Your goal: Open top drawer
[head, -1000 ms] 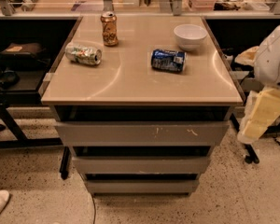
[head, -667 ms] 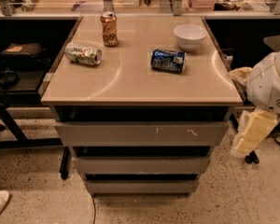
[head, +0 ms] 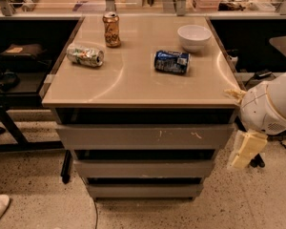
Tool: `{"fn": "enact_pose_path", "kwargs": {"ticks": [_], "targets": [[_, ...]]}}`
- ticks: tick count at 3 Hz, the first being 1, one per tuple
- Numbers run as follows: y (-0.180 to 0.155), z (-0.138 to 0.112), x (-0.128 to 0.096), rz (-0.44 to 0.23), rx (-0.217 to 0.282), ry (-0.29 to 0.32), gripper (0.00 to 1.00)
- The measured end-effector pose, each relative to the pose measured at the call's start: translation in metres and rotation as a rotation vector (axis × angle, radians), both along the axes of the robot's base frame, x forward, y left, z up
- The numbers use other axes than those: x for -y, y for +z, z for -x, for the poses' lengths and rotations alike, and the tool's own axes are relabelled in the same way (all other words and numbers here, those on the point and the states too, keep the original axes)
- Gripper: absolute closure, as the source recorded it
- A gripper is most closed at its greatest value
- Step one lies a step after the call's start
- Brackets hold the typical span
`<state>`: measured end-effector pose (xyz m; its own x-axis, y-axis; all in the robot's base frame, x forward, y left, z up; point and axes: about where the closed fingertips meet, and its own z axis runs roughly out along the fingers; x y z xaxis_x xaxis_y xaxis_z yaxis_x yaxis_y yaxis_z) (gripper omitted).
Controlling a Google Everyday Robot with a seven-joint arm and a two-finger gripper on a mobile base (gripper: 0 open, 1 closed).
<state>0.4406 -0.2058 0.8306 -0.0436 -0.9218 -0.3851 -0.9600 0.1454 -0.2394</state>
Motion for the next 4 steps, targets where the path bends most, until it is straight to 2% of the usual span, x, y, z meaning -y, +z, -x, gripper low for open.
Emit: {"fn": "enact_pose_path", "kwargs": {"ticks": [1, 2, 3, 4], "targets": [[-0.016, 0.002, -0.002, -0.025, -0.017, 0.009, 0.0], [-0.069, 0.002, -0.008, -0.071, -0.042, 0.021, 0.0], [-0.11, -0.008, -0.02, -0.118, -0.013, 0.048, 0.0], [-0.129, -0.023, -0.033, -0.153, 0.038, 0.084, 0.0]]}}
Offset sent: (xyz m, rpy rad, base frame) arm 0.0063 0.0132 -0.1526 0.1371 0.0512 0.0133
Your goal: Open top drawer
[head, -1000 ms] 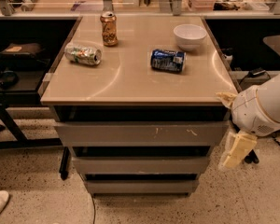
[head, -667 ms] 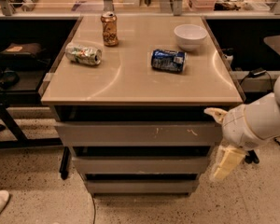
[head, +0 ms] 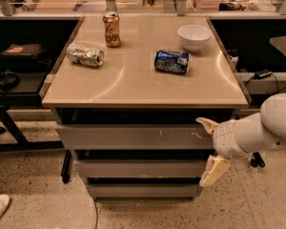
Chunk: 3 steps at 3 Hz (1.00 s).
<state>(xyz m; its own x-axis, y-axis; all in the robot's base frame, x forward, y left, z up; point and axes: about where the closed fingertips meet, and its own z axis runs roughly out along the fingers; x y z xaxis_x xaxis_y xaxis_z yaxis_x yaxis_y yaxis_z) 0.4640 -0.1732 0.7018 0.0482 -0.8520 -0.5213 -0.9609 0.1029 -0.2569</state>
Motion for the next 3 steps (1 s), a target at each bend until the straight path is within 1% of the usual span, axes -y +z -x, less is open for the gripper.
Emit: {"fn": "enact_pose_path", "kwargs": {"ticks": [1, 2, 3], "targets": [[0.0, 0.0, 0.0, 0.0, 0.0, 0.0, 0.0], [-0.002, -0.013, -0.001, -0.014, 0.02, -0.008, 0.0], [-0.01, -0.046, -0.001, -0.014, 0.056, -0.019, 0.0]]}}
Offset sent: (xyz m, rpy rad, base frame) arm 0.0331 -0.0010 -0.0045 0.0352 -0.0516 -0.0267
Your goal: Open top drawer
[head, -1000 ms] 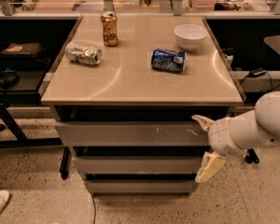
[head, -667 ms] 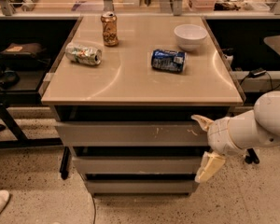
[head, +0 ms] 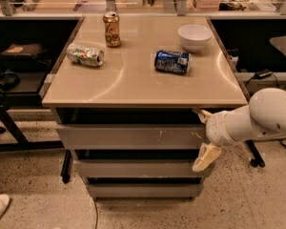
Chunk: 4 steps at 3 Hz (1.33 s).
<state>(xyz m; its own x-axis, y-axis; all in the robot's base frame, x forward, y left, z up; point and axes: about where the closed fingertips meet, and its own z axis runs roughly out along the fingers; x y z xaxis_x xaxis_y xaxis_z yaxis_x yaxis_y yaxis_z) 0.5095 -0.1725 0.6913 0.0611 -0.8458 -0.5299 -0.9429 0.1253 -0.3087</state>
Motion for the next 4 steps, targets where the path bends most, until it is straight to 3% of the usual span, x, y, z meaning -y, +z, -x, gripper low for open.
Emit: {"fn": "enact_pose_path", "kwargs": {"ticks": [2, 3, 4], "targets": [[-0.051, -0.05, 0.009, 0.024, -0.001, 0.03, 0.0], [-0.054, -0.05, 0.012, 0.021, 0.002, 0.037, 0.0], [-0.054, -0.05, 0.012, 0.021, 0.001, 0.038, 0.2]]}}
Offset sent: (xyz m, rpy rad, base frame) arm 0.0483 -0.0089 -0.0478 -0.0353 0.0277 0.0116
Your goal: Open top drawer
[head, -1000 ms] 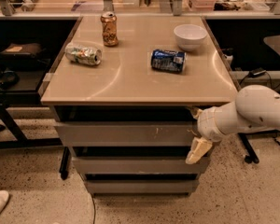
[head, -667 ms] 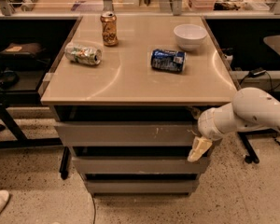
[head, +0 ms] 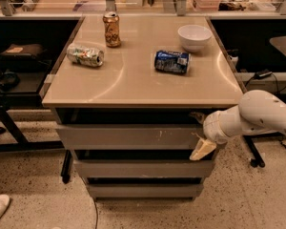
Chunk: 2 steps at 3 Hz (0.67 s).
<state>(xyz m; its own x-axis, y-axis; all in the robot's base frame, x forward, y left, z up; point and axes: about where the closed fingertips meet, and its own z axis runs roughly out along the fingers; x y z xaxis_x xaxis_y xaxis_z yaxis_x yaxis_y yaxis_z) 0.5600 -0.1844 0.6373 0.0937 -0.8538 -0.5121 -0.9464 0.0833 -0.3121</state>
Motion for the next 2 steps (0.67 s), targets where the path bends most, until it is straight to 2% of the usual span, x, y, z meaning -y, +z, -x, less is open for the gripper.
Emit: {"fn": "enact_pose_path", "kwargs": {"ticks": [2], "targets": [[0.0041, 0.0026, 0.0, -0.003, -0.002, 0.004, 0.66]]}}
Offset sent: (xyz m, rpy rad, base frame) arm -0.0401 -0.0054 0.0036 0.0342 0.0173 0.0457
